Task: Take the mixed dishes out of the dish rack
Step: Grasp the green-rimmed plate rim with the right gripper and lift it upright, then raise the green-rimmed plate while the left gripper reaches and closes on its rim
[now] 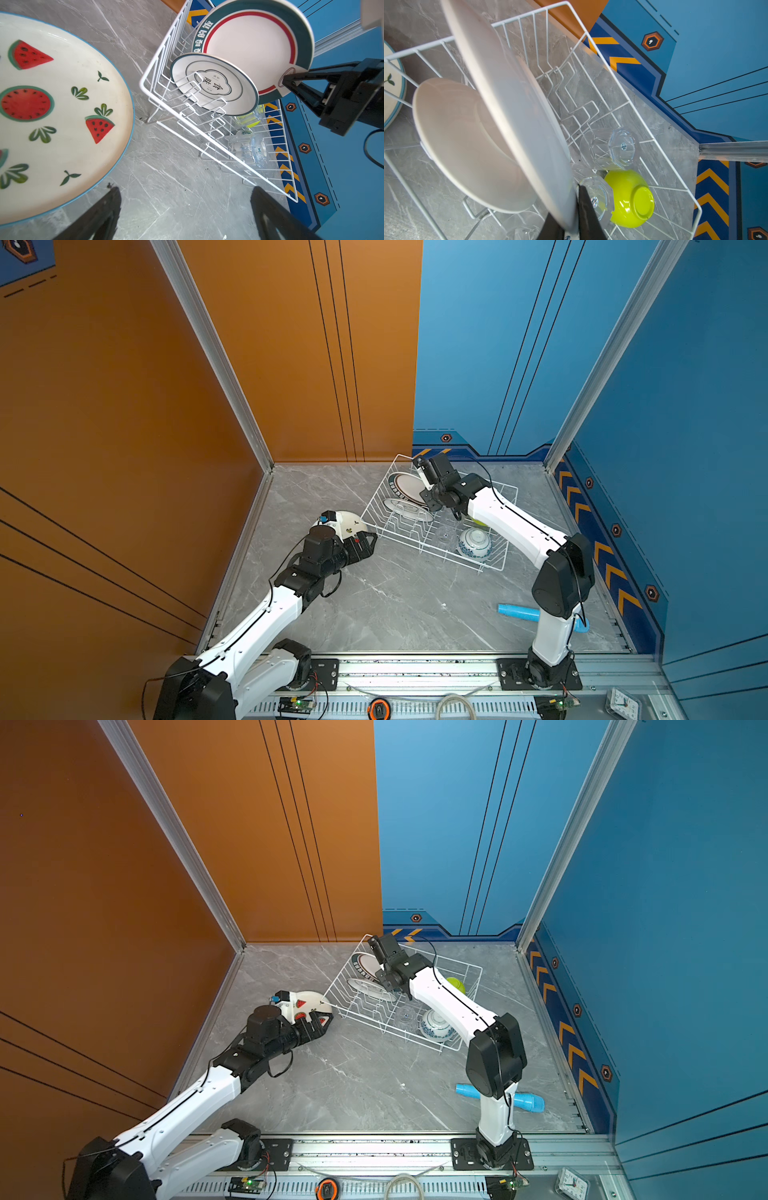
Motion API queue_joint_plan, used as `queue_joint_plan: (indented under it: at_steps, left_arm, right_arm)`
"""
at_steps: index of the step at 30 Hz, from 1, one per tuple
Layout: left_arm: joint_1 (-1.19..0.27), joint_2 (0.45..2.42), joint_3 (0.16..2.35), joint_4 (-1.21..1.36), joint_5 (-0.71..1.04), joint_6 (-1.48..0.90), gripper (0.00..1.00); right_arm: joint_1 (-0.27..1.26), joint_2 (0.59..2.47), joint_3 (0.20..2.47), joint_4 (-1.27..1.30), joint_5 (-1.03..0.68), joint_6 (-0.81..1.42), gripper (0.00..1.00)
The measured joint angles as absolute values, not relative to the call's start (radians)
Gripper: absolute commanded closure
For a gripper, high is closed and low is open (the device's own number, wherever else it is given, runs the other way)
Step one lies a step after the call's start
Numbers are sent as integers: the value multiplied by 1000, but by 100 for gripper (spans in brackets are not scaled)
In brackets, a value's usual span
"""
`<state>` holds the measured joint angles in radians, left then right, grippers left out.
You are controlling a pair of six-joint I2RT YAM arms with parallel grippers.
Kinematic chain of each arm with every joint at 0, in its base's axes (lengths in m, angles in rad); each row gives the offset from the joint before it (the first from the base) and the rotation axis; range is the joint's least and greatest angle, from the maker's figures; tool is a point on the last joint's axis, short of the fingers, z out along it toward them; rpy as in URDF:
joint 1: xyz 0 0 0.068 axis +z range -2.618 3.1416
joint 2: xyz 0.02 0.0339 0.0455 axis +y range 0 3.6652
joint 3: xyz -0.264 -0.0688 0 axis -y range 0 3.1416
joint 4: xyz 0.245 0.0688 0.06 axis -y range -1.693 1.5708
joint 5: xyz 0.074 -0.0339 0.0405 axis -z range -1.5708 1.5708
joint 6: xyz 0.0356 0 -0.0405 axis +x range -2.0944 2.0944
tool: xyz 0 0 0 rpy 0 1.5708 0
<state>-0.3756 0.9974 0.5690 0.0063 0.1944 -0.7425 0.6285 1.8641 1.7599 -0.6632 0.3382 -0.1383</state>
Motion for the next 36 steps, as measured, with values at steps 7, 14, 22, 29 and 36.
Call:
queue_joint_plan:
  at_steps: [7, 14, 22, 29, 36]
  left_arm:
    - [-376, 1011, 569, 13, 194, -743, 2]
    - [-381, 1041, 569, 33, 194, -750, 2]
    - [-390, 1057, 572, 46, 194, -757, 2]
    - [-405, 1085, 620, 60, 194, -760, 2]
    - [-424, 1130, 656, 95, 194, -774, 2]
  right_arm:
    - [636, 1821, 1760, -663, 354, -120, 100]
    - [656, 1782, 1760, -662, 372, -104, 100]
    - [656, 1746, 1755, -664, 376, -64, 100]
    - [656, 1681, 1736, -673, 376, -9, 100]
    - [656, 1595, 1701, -674, 384, 54, 100]
